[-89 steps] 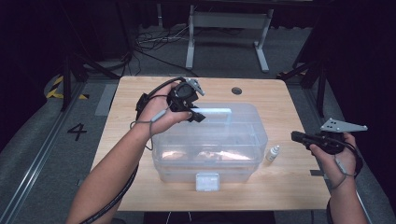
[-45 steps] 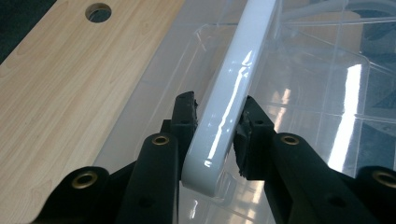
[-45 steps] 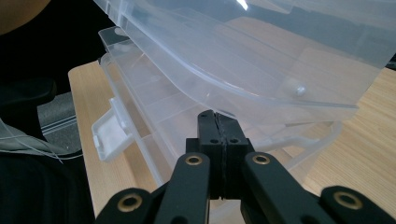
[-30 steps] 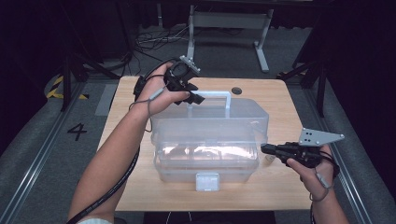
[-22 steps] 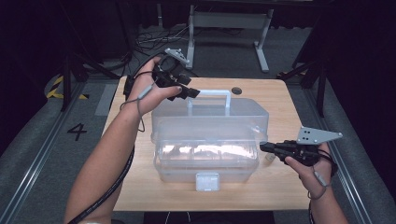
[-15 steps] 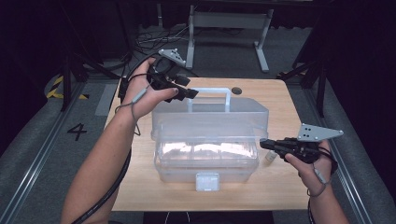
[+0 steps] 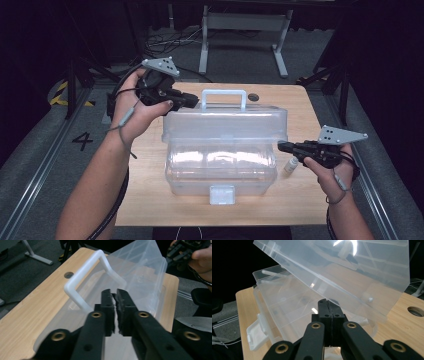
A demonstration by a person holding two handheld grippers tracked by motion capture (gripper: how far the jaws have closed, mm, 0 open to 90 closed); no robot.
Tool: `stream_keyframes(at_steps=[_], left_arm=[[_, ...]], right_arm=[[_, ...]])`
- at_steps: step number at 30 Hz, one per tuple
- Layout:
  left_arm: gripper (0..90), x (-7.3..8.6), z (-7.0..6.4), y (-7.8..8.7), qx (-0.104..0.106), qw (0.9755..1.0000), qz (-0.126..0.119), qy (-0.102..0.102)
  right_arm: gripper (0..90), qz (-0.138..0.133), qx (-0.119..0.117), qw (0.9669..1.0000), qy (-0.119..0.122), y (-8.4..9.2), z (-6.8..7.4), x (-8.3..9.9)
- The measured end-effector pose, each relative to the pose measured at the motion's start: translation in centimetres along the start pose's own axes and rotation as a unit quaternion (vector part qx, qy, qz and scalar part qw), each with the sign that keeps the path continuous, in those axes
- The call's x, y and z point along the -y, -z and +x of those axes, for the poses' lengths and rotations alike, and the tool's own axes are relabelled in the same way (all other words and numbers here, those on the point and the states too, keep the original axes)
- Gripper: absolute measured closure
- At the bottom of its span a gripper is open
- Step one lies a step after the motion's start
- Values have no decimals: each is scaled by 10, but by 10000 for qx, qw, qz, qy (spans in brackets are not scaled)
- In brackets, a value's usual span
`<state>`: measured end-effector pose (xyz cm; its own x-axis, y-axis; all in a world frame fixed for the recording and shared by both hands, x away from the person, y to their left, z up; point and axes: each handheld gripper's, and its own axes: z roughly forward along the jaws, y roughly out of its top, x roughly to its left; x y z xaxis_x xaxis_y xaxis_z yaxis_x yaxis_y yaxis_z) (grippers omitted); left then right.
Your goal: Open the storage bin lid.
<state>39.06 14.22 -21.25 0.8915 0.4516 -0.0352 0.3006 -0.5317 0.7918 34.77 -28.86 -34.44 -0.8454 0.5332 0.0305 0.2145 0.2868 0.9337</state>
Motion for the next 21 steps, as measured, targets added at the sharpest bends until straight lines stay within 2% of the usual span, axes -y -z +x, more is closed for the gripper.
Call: stream_keyframes(at_steps=[5, 8, 12, 21], left_arm=[[900, 16, -7, 11, -26, 10000, -44, 14], [900, 29, -15, 20, -56, 9998, -197, 49], [900, 39, -21, 26, -58, 9996, -284, 68], [900, 70, -36, 30, -63, 9988, -455, 150]], right_arm=[[900, -105, 19, 9999, -29, -2, -5, -6], [900, -162, 35, 9999, -46, -3, -8, -10], [900, -181, 57, 9998, -67, -3, -10, -13], [900, -240, 135, 9996, -111, -6, -14, -20]])
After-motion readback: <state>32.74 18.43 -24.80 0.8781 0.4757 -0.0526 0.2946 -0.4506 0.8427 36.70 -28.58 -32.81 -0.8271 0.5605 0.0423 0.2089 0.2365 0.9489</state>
